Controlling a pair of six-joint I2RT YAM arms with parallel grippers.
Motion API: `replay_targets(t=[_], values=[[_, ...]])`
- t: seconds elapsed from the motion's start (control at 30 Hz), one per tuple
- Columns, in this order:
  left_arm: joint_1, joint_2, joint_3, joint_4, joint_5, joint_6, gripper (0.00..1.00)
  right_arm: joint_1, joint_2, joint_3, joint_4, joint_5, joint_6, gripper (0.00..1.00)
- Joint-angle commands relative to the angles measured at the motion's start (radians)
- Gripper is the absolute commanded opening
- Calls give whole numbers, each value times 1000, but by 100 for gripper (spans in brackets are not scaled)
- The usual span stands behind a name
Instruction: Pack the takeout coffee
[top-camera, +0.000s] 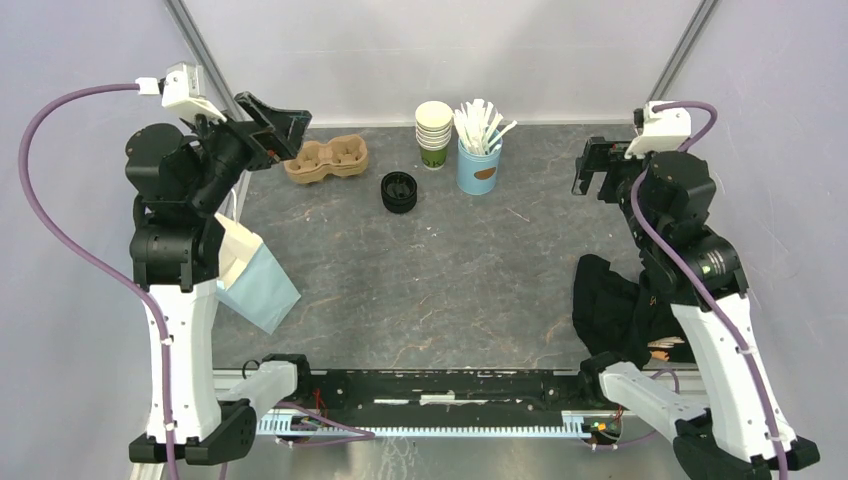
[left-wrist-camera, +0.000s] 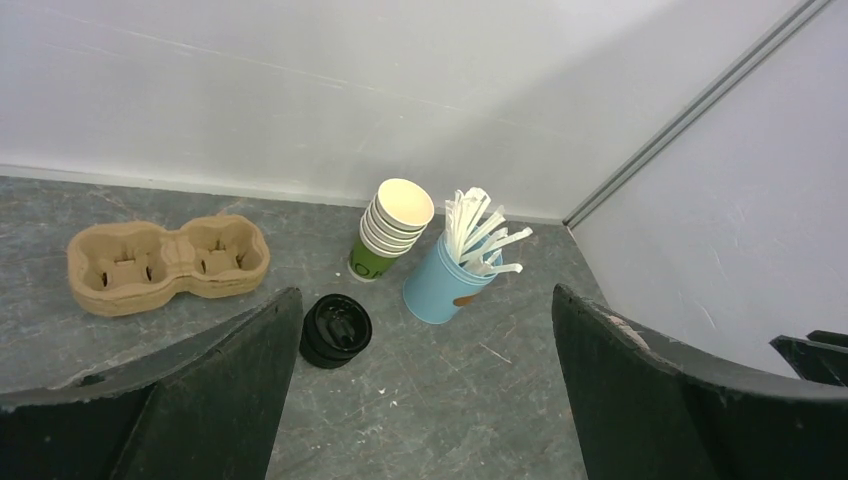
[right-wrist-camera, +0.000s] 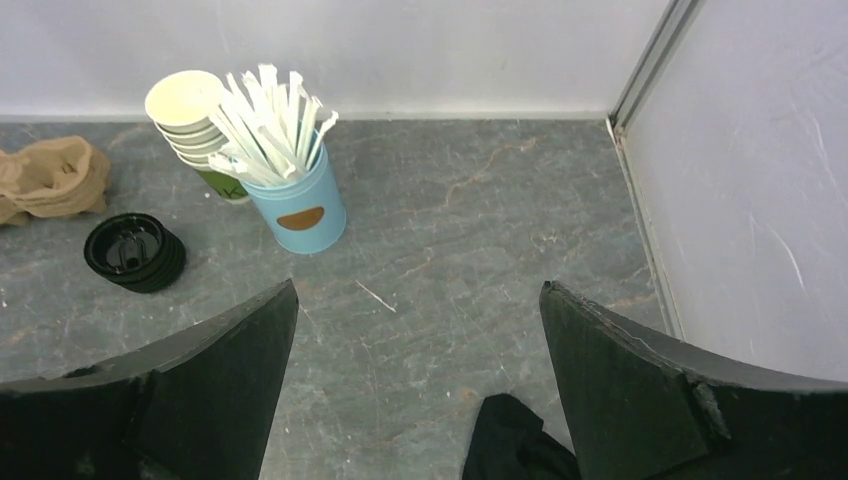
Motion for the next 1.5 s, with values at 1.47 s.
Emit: replay_targets(t=[1.47], values=[[-462, 1256, 773, 70, -638, 50, 61, -63, 207, -67, -108, -288, -68, 98]])
